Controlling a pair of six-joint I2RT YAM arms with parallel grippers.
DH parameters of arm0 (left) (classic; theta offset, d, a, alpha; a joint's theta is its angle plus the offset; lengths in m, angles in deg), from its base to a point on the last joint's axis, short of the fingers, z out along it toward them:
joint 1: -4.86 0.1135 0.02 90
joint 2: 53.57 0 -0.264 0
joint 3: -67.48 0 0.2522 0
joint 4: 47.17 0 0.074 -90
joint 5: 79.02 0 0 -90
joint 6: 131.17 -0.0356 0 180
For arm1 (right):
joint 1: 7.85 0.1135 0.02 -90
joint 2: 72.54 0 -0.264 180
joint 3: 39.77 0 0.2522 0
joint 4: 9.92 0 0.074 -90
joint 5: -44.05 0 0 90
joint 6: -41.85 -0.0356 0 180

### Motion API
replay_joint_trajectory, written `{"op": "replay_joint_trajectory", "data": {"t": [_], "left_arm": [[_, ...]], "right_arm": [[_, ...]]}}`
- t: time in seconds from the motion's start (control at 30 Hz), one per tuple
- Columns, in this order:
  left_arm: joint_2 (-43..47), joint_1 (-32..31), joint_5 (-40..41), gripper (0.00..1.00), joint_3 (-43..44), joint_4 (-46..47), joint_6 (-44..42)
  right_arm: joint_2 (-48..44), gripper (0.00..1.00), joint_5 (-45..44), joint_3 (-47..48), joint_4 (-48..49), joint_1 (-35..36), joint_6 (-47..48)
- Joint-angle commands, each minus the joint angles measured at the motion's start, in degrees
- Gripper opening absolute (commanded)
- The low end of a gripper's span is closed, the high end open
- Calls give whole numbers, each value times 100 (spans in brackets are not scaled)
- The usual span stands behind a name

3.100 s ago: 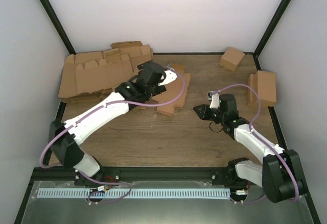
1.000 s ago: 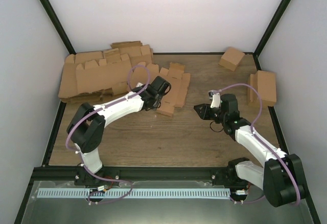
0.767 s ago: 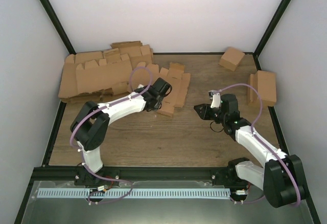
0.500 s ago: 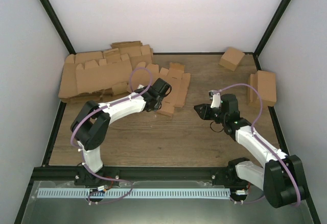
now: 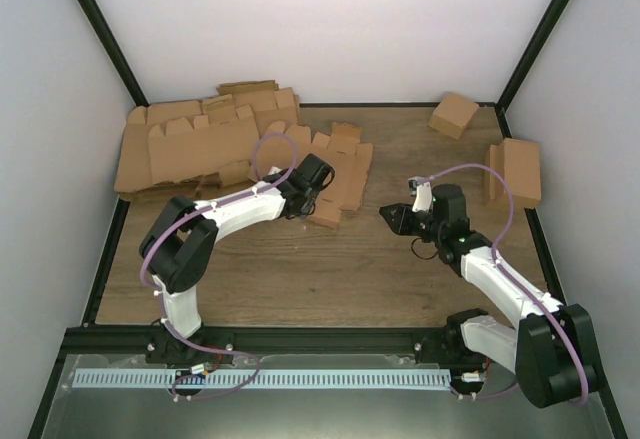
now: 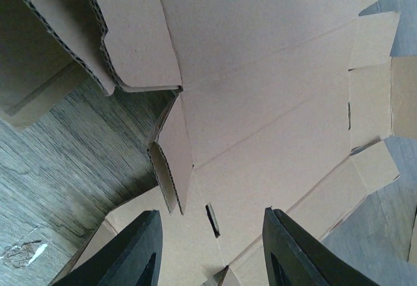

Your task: Fold the paper box

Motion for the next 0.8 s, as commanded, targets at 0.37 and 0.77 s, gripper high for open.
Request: {"op": "replay_joint_trajectory", "data": {"t": [0.37,0.77], "left_arm": [[50,18,-76,45,-208,142,-183],[1340,23,521,48,-808,-238,-562]], "right_arm": [[155,17,-14,142,151,-27,21],[1769,30,135,749,614,-30,-606]]}}
